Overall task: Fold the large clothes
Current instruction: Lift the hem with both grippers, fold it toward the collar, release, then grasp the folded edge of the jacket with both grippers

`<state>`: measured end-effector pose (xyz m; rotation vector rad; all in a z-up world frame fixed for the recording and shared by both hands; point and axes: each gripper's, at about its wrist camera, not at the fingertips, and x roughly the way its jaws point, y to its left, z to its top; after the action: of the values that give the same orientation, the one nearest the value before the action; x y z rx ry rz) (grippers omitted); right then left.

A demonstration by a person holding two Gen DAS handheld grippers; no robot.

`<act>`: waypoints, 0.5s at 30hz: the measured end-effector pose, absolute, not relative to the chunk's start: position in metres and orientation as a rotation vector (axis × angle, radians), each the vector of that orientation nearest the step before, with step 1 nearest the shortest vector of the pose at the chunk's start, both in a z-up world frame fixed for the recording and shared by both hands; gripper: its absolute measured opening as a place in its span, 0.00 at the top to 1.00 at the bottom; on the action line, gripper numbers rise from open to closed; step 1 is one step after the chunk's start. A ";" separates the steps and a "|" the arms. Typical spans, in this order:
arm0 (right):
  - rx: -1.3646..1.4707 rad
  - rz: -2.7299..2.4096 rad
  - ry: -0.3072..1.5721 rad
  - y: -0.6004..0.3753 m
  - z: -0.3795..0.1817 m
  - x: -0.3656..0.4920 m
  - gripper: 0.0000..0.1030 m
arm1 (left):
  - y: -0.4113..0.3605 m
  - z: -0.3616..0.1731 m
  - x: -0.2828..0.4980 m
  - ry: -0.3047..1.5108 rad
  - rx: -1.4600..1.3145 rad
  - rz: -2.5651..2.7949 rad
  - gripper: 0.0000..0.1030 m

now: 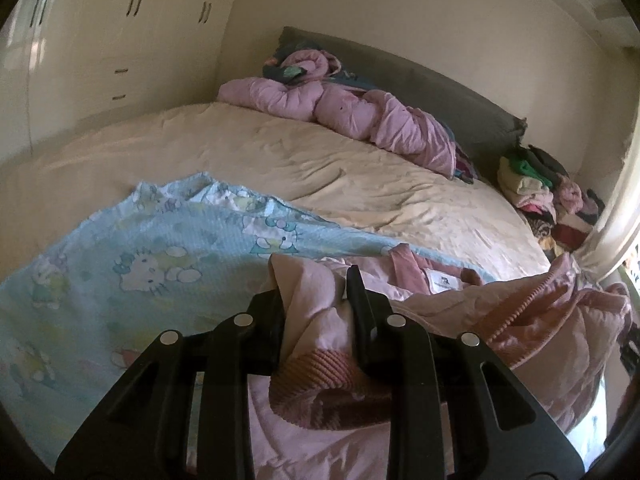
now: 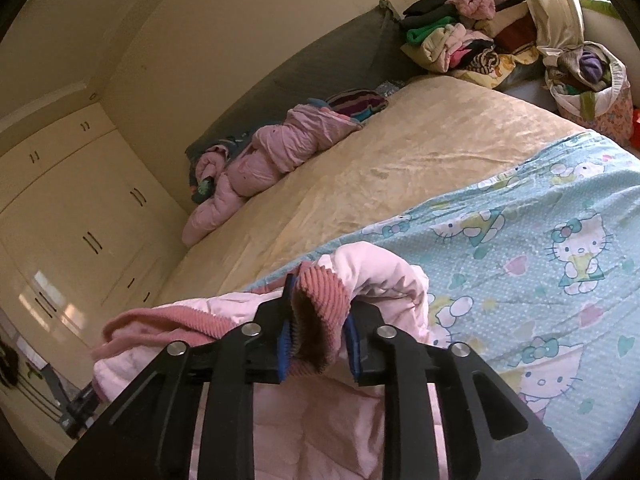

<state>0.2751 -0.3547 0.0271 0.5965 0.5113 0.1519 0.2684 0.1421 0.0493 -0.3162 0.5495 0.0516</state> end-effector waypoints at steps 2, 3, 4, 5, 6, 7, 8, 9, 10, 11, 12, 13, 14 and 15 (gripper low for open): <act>0.602 0.179 0.523 -0.356 0.026 0.279 0.71 | 0.143 0.045 0.276 0.553 -0.336 0.052 0.80; 0.605 0.187 0.529 -0.357 0.026 0.281 0.68 | 0.143 0.043 0.278 0.554 -0.336 0.054 0.80; 0.609 0.202 0.534 -0.358 0.026 0.283 0.64 | 0.143 0.041 0.281 0.555 -0.337 0.050 0.80; 0.610 0.218 0.535 -0.358 0.026 0.284 0.49 | 0.142 0.039 0.283 0.554 -0.338 0.047 0.80; 0.609 0.230 0.526 -0.358 0.027 0.284 0.34 | 0.142 0.037 0.285 0.553 -0.338 0.044 0.80; 0.599 0.226 0.515 -0.356 0.029 0.283 0.28 | 0.142 0.035 0.288 0.555 -0.329 0.044 0.80; 0.564 0.195 0.492 -0.353 0.033 0.280 0.22 | 0.141 0.033 0.291 0.556 -0.324 0.048 0.80; 0.532 0.184 0.481 -0.349 0.035 0.278 0.21 | 0.141 0.032 0.294 0.556 -0.321 0.044 0.80; 0.508 0.192 0.480 -0.343 0.036 0.277 0.21 | 0.141 0.030 0.296 0.557 -0.314 0.043 0.80; 0.494 0.199 0.484 -0.338 0.035 0.277 0.21 | 0.140 0.028 0.299 0.560 -0.305 0.042 0.80; 0.461 0.217 0.500 -0.326 0.032 0.276 0.21 | 0.140 0.026 0.301 0.561 -0.301 0.037 0.78; 0.429 0.228 0.515 -0.316 0.030 0.275 0.21 | 0.139 0.024 0.304 0.565 -0.294 0.034 0.77; 0.377 0.239 0.536 -0.302 0.026 0.274 0.21 | 0.138 0.023 0.305 0.568 -0.290 0.034 0.76; 0.322 0.246 0.556 -0.288 0.021 0.273 0.21 | 0.137 0.022 0.308 0.569 -0.284 0.031 0.76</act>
<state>0.2734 -0.2879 0.0213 0.3219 0.5560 0.2462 0.3076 0.1373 0.0222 -0.2845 0.5694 0.0313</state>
